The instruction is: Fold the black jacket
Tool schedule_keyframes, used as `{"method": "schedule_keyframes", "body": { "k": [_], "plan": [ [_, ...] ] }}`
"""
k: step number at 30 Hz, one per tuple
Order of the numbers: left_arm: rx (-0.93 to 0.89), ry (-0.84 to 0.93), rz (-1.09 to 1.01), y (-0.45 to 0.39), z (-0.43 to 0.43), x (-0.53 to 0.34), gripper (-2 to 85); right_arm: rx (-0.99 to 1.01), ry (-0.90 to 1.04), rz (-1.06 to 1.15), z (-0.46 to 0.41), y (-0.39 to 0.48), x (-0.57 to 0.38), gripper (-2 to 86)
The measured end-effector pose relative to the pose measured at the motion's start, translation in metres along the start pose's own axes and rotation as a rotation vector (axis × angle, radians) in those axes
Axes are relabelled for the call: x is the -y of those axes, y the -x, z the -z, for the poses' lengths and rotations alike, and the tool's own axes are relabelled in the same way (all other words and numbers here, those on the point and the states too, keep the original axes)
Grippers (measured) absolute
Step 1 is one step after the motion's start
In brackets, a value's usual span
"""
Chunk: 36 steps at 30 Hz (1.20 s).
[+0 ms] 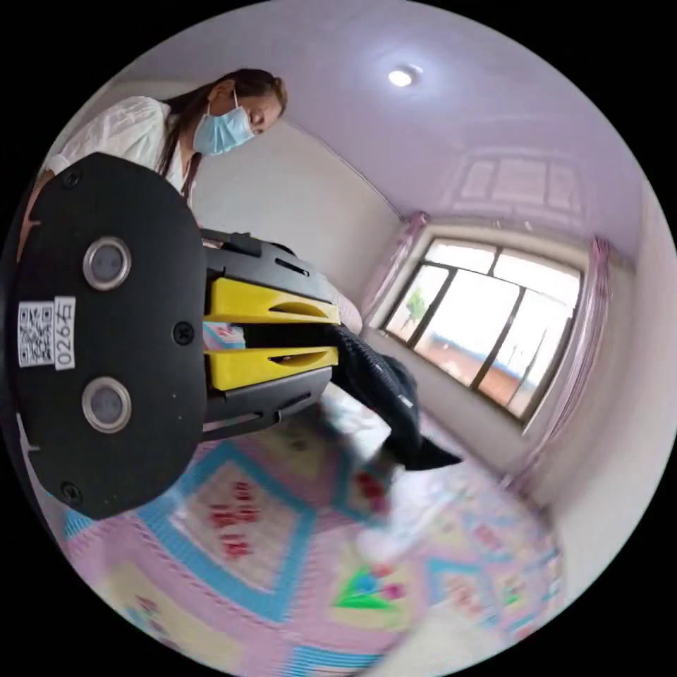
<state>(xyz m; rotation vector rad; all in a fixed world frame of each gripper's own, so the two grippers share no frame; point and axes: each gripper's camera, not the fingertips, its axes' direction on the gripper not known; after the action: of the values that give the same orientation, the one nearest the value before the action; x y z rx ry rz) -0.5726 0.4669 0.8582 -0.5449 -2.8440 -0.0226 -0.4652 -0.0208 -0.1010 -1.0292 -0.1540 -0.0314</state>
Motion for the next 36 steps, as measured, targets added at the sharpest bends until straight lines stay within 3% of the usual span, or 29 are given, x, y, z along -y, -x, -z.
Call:
{"method": "schedule_keyframes", "body": {
  "k": [5,7,8,10,16,19,24,30,32,34,36],
  "plan": [
    [0.141,0.154,0.512,0.143,-0.009,-0.159,4.9,-0.068,-0.015,-0.498,-0.014,-0.165,-0.199,0.9],
    [0.142,0.116,0.589,0.159,-0.002,-0.192,4.9,-0.004,-0.139,-0.585,-0.005,-0.187,-0.250,1.0],
    [0.081,0.016,0.607,0.160,0.009,-0.205,4.9,0.033,-0.195,-0.611,0.001,-0.191,-0.271,1.2],
    [0.030,-0.073,0.595,0.157,0.020,-0.211,5.2,-0.001,-0.183,-0.591,0.003,-0.183,-0.280,2.0],
    [0.198,0.012,0.593,0.160,0.043,-0.185,6.7,-0.467,0.010,-0.392,-0.002,-0.147,-0.255,6.5],
    [0.205,-0.064,0.574,0.163,0.073,-0.189,0.5,-0.566,0.042,-0.312,-0.011,-0.131,-0.259,8.4],
    [0.164,-0.282,0.395,0.150,0.084,-0.173,-0.8,-0.663,0.187,-0.135,-0.097,-0.101,-0.290,7.8],
    [-0.020,-0.054,0.097,0.114,-0.039,-0.083,-1.0,-0.770,0.409,0.178,-0.241,-0.064,-0.334,4.5],
    [-0.026,0.094,-0.047,0.086,-0.109,-0.054,-1.0,-0.834,0.437,0.274,-0.272,-0.053,-0.348,2.4],
    [0.052,0.182,-0.196,0.051,-0.158,-0.041,-1.0,-0.899,0.389,0.360,-0.288,-0.032,-0.358,0.3],
    [0.148,0.202,-0.411,0.006,-0.201,-0.038,-1.0,-1.014,0.172,0.550,-0.289,0.016,-0.371,-0.9]
  ]
}}
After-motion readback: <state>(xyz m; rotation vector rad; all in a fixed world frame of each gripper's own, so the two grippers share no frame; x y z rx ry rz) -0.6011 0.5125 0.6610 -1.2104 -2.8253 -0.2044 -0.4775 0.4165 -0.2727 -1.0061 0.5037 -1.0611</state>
